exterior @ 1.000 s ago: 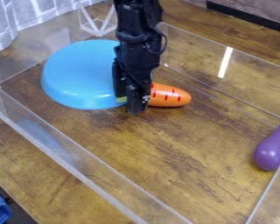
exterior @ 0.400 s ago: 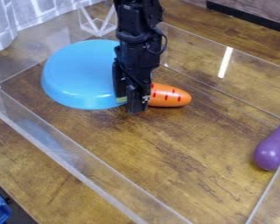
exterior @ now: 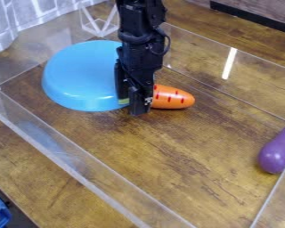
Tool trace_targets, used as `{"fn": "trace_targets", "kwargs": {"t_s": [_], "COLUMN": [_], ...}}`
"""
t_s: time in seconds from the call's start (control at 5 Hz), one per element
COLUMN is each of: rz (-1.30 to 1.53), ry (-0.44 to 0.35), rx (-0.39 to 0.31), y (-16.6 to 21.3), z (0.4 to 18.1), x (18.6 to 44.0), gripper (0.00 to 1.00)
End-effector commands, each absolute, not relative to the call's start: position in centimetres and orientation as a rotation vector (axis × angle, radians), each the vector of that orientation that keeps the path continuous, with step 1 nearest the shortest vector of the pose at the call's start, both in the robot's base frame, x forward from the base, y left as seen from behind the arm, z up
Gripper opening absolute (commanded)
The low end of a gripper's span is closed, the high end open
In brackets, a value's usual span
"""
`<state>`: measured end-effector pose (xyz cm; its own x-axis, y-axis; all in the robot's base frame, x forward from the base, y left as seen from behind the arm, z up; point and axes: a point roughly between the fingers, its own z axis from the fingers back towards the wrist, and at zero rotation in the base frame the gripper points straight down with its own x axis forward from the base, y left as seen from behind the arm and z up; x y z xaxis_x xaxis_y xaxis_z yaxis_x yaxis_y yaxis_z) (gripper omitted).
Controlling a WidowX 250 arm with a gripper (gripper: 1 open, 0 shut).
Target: Move the carrot to the left side
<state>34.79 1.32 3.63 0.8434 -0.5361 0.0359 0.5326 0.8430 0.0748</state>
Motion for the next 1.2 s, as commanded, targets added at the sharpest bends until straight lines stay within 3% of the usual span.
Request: {"fn": "trace_targets", "kwargs": {"t_s": [0.0,1.0], "rz": [-0.550,-0.574], "ry": [-0.114,-0.120], "rx": [0.099,0.114], "y": [3.28,3.40], "z": [5.10,5.43], "x": [36.04,36.19], "gripper": [0.00,0.00]}}
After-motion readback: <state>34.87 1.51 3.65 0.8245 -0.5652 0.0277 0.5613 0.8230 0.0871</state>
